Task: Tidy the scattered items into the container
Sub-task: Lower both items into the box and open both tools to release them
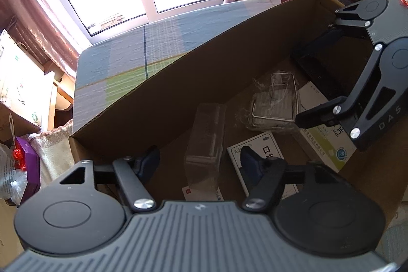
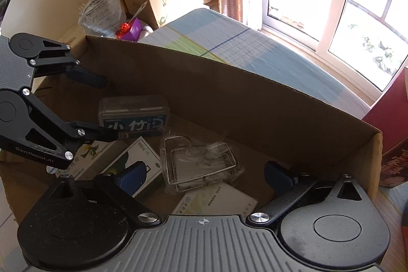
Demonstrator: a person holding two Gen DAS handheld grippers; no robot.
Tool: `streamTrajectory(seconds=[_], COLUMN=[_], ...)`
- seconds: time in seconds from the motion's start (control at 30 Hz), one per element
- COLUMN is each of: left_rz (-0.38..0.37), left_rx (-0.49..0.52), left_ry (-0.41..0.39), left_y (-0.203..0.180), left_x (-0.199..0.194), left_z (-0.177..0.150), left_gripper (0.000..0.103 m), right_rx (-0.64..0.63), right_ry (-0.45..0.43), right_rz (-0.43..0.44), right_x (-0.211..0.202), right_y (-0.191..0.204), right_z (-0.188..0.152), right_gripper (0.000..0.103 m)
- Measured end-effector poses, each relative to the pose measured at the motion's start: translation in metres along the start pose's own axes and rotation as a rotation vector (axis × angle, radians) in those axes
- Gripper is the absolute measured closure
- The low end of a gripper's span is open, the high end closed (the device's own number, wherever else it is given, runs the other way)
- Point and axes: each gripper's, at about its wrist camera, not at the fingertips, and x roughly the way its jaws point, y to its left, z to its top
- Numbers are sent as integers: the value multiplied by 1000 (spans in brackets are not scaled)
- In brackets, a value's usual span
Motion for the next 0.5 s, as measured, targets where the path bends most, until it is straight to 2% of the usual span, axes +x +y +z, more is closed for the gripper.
streamTrajectory(seconds=[0.23,0.5], left_rz=[-3,14], left_rx=[-14,-17], left_ry=[1,-1], left_y=[3,0], left_x=[-2,-14], left_z=[-4,-10], left_gripper=[27,16], right_rx=[-17,-5], right_ry=[64,69], right_rz=[-29,-59], right_x=[-2,-8], right_y=[6,11], right_z=[-11,-11], right_gripper=[0,0])
